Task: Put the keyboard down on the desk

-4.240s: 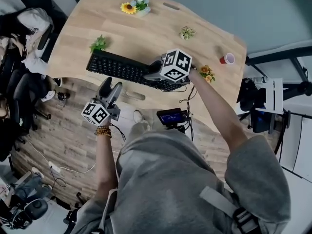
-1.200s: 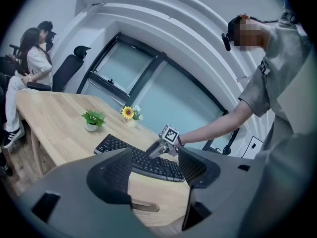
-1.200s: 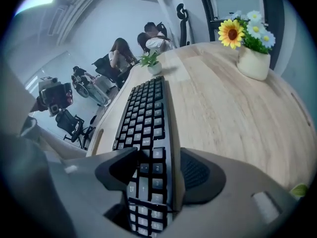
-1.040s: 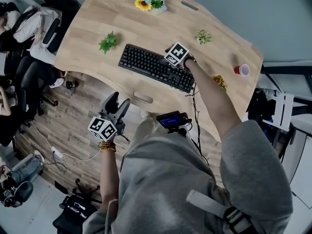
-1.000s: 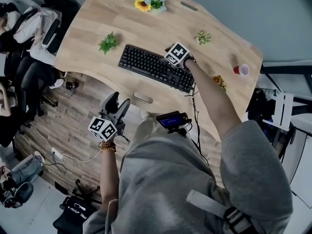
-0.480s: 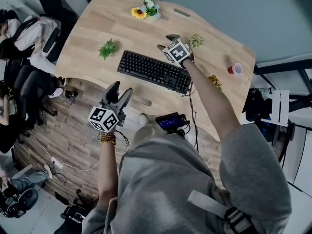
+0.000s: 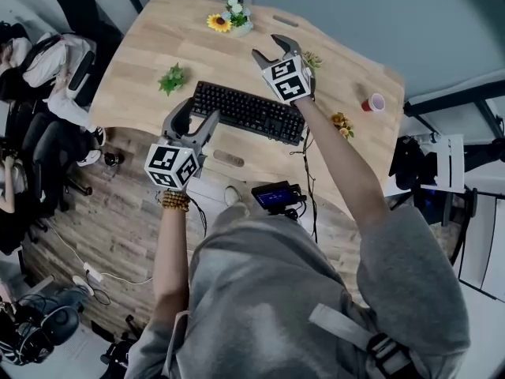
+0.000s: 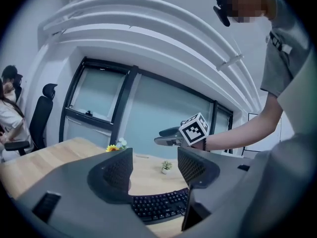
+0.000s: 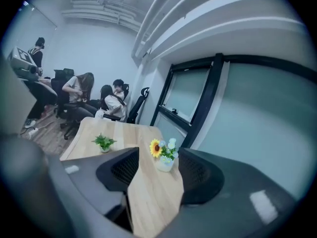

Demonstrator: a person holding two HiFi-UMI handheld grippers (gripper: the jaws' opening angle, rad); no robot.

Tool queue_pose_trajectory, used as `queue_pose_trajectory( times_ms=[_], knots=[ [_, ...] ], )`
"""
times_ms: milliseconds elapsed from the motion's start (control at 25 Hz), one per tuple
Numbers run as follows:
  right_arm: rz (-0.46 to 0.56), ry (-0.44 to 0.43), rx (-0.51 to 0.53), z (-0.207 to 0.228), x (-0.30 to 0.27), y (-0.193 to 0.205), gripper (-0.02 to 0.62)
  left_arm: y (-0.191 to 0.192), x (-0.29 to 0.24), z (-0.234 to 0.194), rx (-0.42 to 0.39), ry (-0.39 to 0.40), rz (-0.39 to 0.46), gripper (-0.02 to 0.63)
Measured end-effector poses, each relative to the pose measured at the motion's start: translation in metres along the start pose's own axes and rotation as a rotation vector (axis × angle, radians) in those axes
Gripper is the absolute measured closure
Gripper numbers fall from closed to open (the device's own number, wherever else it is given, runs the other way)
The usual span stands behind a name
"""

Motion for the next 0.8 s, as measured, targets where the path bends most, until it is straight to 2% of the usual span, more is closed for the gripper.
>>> queue_pose_trajectory(
  times_ms=[240,560,800],
  knots=[
    [0.106,0.103,0.012,-0.002,0.045,-0.038,0.337,-0.029,-0.010,0.008,-0.041,-0.023,0.057,0.319],
    [0.225,0.189,0.016,-0.011,0.099,-0.080,0.342,-0.072,-0.015,0.025,-0.112,-0.045,0.146,0.331],
    [0.335,0.270,0.029,-0.020,0.141,-0.116,0.343,-0.108,-0.015,0.053,-0.200,-0.037,0.233,0.345]
  ],
)
Point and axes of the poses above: the fingertips, and each gripper's own axes: x backward along the fingers, z to its right, y out of its underside, the point moved 9 cm from there along x, backward along the fingers, and after that the axes turned 3 degrees about z, right-handed, at the moved point
